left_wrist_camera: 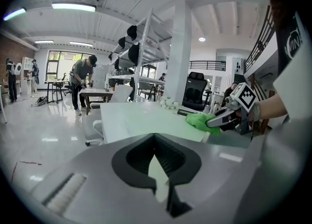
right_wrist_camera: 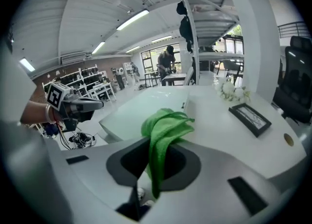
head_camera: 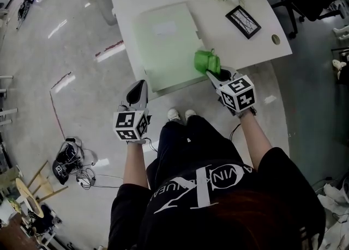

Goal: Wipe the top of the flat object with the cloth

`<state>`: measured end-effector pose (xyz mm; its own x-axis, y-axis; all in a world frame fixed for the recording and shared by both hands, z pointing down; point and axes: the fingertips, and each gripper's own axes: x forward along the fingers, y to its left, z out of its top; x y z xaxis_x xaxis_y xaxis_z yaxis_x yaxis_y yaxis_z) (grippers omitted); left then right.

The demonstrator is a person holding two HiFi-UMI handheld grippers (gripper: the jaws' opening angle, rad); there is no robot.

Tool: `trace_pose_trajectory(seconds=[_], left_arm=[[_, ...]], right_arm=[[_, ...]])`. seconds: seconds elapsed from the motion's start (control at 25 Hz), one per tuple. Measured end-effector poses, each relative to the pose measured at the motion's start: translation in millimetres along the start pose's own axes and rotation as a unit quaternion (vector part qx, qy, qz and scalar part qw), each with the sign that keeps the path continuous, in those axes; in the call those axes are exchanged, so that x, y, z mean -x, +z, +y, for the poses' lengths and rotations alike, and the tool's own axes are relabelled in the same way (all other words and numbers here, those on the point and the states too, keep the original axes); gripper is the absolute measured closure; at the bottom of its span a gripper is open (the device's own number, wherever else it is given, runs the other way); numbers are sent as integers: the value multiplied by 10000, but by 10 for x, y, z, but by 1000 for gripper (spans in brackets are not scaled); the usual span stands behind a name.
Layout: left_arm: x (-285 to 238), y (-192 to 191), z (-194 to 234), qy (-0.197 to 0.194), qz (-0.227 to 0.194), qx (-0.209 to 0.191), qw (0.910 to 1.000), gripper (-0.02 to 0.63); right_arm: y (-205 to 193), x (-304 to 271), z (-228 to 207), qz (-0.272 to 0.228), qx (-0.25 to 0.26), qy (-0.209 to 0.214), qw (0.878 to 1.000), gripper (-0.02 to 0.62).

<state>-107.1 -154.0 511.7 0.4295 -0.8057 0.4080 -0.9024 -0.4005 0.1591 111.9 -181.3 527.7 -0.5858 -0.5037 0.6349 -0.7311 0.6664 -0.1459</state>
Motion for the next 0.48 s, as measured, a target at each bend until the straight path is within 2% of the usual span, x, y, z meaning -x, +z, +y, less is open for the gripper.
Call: trace_pose_trajectory(seconds=[0.48], left_arm=[[25,155,79,248,-188,3,9995,595]], right_arm=[[-20,117,-324,9,-92,-475,9988,549]])
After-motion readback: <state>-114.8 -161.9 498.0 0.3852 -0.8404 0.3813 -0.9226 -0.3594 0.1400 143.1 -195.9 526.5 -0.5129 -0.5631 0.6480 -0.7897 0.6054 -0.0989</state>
